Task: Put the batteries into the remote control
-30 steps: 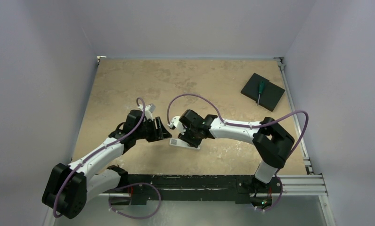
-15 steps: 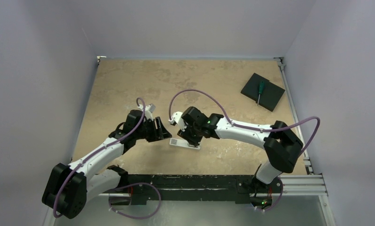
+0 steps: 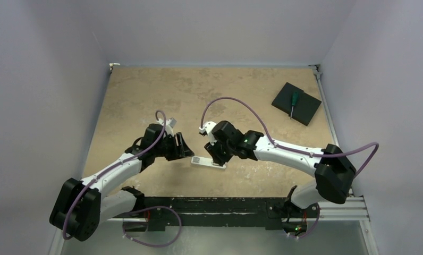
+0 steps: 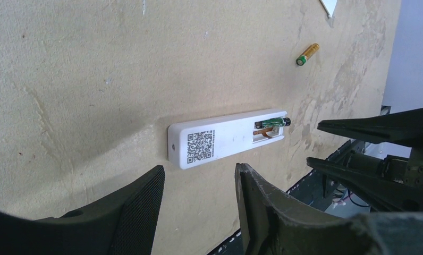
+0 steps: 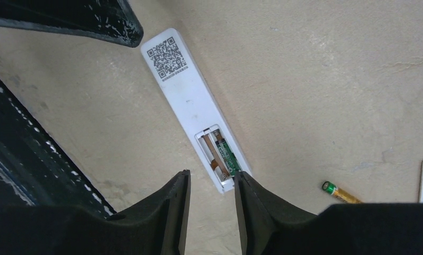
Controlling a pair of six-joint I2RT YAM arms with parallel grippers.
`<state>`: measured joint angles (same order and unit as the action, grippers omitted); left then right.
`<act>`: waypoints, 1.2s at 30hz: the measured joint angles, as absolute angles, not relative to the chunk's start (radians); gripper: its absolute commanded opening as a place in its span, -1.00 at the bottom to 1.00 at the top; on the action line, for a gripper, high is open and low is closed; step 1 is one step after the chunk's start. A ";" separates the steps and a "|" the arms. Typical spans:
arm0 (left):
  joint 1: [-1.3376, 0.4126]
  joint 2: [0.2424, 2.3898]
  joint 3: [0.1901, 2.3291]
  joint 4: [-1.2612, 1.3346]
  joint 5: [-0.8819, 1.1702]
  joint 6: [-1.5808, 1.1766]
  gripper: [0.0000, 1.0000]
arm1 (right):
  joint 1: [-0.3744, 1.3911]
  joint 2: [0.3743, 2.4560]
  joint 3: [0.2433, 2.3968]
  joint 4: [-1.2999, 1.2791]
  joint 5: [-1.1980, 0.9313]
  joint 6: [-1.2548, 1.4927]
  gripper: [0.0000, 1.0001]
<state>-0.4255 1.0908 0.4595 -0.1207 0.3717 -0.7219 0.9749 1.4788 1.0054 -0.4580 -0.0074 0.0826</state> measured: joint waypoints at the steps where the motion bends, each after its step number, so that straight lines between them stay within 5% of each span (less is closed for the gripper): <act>1: -0.426 1.096 0.459 -0.120 0.372 -0.722 0.03 | 0.975 1.475 1.005 -0.456 -0.008 0.100 -0.20; 20: -0.440 1.233 0.443 -0.022 0.371 -0.743 -0.04 | 0.975 1.311 0.783 -0.310 0.153 0.498 -0.22; 36: -0.485 1.294 0.443 0.033 0.370 -0.749 -0.37 | 0.974 1.280 0.723 -0.269 0.241 0.652 -0.32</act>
<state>-0.4850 1.2942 0.4431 0.0334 0.3702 -0.7490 0.9745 1.2797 0.7235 -0.2687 0.2413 0.6521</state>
